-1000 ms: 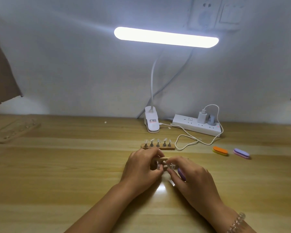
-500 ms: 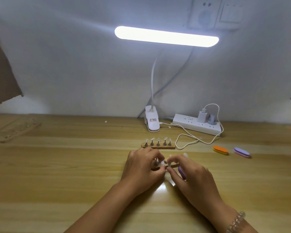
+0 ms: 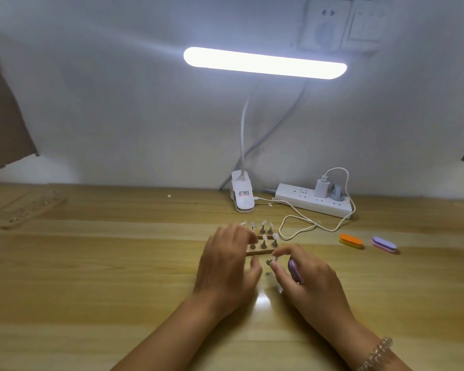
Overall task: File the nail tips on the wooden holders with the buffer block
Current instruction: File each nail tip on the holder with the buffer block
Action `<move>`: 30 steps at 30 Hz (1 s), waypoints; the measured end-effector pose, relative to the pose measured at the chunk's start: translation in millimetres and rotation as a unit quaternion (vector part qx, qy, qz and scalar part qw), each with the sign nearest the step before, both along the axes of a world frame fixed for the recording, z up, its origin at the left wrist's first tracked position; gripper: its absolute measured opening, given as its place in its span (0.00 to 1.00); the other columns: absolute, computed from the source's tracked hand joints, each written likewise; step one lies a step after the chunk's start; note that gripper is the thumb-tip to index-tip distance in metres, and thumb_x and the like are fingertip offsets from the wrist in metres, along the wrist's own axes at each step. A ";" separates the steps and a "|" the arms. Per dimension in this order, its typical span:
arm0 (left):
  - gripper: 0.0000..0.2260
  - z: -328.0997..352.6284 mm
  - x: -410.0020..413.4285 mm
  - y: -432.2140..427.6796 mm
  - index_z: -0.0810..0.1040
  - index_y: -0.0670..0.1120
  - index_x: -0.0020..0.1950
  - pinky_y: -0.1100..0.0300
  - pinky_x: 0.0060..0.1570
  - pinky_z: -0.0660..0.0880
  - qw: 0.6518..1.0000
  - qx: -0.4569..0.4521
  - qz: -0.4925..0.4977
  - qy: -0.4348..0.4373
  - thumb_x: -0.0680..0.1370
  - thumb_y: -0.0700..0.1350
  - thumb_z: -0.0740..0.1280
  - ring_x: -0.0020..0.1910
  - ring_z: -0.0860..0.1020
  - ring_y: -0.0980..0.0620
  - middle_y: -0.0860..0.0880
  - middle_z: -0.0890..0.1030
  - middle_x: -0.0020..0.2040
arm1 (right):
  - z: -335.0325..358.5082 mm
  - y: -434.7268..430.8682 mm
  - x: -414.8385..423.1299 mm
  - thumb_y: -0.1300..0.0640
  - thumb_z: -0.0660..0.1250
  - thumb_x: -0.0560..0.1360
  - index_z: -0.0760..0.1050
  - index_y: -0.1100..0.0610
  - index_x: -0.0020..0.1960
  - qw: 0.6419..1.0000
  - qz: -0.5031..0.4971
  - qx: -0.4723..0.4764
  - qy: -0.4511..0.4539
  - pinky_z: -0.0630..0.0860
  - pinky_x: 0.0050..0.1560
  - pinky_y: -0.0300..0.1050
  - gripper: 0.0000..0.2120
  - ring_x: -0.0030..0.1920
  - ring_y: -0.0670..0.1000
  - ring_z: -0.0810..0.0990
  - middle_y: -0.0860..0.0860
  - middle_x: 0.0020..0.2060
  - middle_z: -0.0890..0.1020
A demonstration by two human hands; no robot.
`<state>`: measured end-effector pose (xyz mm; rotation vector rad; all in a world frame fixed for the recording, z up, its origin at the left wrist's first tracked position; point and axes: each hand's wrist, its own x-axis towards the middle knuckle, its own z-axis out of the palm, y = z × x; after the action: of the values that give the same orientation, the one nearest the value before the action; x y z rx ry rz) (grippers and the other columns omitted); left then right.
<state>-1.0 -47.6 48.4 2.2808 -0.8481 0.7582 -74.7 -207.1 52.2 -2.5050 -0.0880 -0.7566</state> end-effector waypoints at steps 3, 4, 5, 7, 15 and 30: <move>0.11 -1.3 -7.2 -3.4 0.74 0.50 0.52 0.57 0.43 0.73 0.995 0.061 -0.082 0.019 0.72 0.49 0.69 0.47 0.72 0.53 0.54 0.76 0.48 | -0.7 -2.4 0.2 0.48 0.69 0.75 0.75 0.46 0.49 1.000 -0.001 0.024 -0.004 0.69 0.33 0.45 0.05 0.30 0.42 0.70 0.44 0.27 0.69; 0.10 -1.5 -6.7 -3.0 0.74 0.51 0.53 0.57 0.42 0.73 0.992 0.072 -0.096 0.048 0.73 0.52 0.68 0.48 0.72 0.54 0.56 0.76 0.50 | -0.9 -2.2 -0.1 0.48 0.69 0.75 0.75 0.46 0.49 1.000 0.001 0.026 -0.002 0.70 0.33 0.45 0.05 0.30 0.43 0.70 0.44 0.28 0.69; 0.10 -1.7 -5.1 -2.1 0.74 0.52 0.53 0.57 0.42 0.73 0.989 0.075 -0.105 0.072 0.75 0.53 0.68 0.49 0.72 0.56 0.57 0.77 0.51 | -1.0 -1.5 -0.1 0.48 0.68 0.75 0.75 0.46 0.49 1.000 0.004 0.026 0.002 0.71 0.34 0.46 0.05 0.31 0.43 0.70 0.44 0.28 0.70; 0.07 -2.7 -1.8 -1.1 0.74 0.55 0.53 0.56 0.43 0.74 0.987 0.061 -0.116 0.092 0.77 0.54 0.66 0.48 0.73 0.59 0.58 0.77 0.51 | -0.9 -0.9 0.1 0.48 0.68 0.76 0.75 0.47 0.50 0.999 0.013 0.029 0.007 0.71 0.35 0.47 0.05 0.31 0.44 0.71 0.44 0.28 0.71; 0.06 -6.5 7.0 -1.5 0.73 0.61 0.44 0.60 0.34 0.71 0.962 -0.036 -0.147 0.227 0.69 0.57 0.63 0.31 0.75 0.61 0.62 0.81 0.41 | 0.9 -0.4 0.5 0.48 0.69 0.74 0.67 0.46 0.55 0.995 0.016 0.088 0.052 0.71 0.35 0.48 0.14 0.31 0.47 0.73 0.48 0.31 0.73; 0.05 -6.7 13.0 1.0 0.80 0.58 0.45 0.60 0.36 0.69 0.946 -0.040 -0.178 0.269 0.77 0.50 0.65 0.31 0.72 0.64 0.64 0.78 0.36 | -3.2 -0.1 2.4 0.52 0.60 0.80 0.58 0.42 0.77 0.997 0.045 -0.032 0.056 0.75 0.53 0.45 0.27 0.59 0.42 0.74 0.39 0.61 0.72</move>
<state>12.0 -46.6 41.7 2.0245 -0.8998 -0.0023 -72.3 -207.2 49.0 -2.5785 -0.1864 -0.5844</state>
